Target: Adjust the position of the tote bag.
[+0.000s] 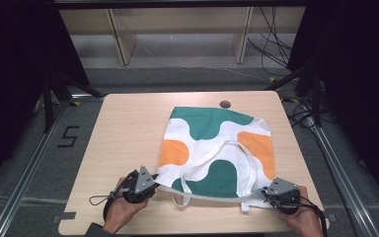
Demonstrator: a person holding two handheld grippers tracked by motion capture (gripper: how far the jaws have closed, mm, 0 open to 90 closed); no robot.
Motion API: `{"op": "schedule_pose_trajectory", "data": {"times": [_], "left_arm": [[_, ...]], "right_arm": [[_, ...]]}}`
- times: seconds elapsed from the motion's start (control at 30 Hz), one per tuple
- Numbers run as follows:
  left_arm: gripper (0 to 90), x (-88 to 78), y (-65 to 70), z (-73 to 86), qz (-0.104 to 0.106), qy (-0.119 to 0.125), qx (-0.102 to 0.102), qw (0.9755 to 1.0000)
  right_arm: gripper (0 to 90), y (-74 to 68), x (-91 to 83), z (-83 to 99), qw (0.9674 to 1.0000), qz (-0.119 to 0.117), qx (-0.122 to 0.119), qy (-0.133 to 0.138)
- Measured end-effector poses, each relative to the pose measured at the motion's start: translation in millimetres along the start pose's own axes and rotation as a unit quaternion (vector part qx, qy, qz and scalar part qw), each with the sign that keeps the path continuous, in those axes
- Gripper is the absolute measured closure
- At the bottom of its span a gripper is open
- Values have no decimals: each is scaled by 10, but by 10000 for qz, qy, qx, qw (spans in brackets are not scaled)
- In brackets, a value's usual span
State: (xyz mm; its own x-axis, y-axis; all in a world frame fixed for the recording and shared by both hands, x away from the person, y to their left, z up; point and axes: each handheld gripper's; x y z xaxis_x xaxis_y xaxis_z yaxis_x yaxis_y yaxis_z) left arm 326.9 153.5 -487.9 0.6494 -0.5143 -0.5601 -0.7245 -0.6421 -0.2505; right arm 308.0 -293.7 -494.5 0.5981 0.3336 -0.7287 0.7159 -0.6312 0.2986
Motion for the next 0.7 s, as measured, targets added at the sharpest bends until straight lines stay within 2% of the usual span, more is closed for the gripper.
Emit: {"op": "schedule_pose_trajectory", "data": {"times": [0.03, 0.1, 0.13, 0.2, 0.3, 0.33, 0.37, 0.4, 0.47, 0.5, 0.57, 0.6, 0.63, 0.67, 0.7], "left_arm": [[768, -32, 41, 6, 60, 83, -75, 9999], [768, -59, 67, 6, 96, 72, -78, 9999], [767, -125, 120, 11, 157, 38, -55, 9999], [764, -188, 161, 31, 201, 64, -74, 9998], [763, -249, 175, 71, 192, 70, -117, 9997], [763, -276, 175, 95, 171, 107, -156, 9997], [760, -320, 176, 126, 175, 128, -205, 9996], [760, -331, 190, 129, 177, 132, -281, 9994], [757, -339, 188, 132, 184, 105, -264, 9994], [756, -334, 195, 132, 168, 143, -330, 9992], [755, -332, 191, 132, 119, 170, -333, 9992], [756, -332, 191, 132, 119, 170, -333, 9992], [756, -348, 170, 126, 130, 189, -274, 9994], [756, -350, 178, 116, 103, 276, -421, 9987], [757, -365, 161, 108, 83, 287, -402, 9987]], "right_arm": [[859, 18, -16, -7, 9999, 71, 7, 99], [862, 33, -36, -15, 9997, 140, 50, 171], [861, 81, -43, -25, 9991, 251, 80, 327], [841, 100, -14, -25, 9990, 226, 115, 381], [797, 89, 25, -21, 9992, 241, 159, 275], [764, 91, 52, -20, 9993, 282, 76, 229], [763, 64, 78, -11, 9994, 211, 233, 144], [774, 71, 92, -12, 9996, 190, 99, 172], [798, 56, 88, -12, 9997, 164, 134, 129], [829, 58, 82, -13, 9998, 109, 70, 167], [844, 61, 50, -12, 9994, 124, 234, 243], [844, 61, 50, -12, 9994, 124, 234, 243], [853, 105, 24, -14, 9986, 125, 208, 466], [854, 109, 0, -15, 9980, 125, 313, 535], [856, 114, -26, -17, 9969, 136, 455, 627]]}}
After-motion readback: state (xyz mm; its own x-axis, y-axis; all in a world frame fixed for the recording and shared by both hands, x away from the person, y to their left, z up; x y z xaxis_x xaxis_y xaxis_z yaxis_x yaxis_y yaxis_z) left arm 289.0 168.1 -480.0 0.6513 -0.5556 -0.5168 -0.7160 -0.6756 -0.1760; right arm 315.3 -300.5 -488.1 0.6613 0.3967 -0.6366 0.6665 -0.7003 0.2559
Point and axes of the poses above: each handheld gripper's, and its own axes: x roughly forward along the jaws, z roughly out of its underside, y roughly to its right, and after that the axes turned 4 degrees about y, right-handed
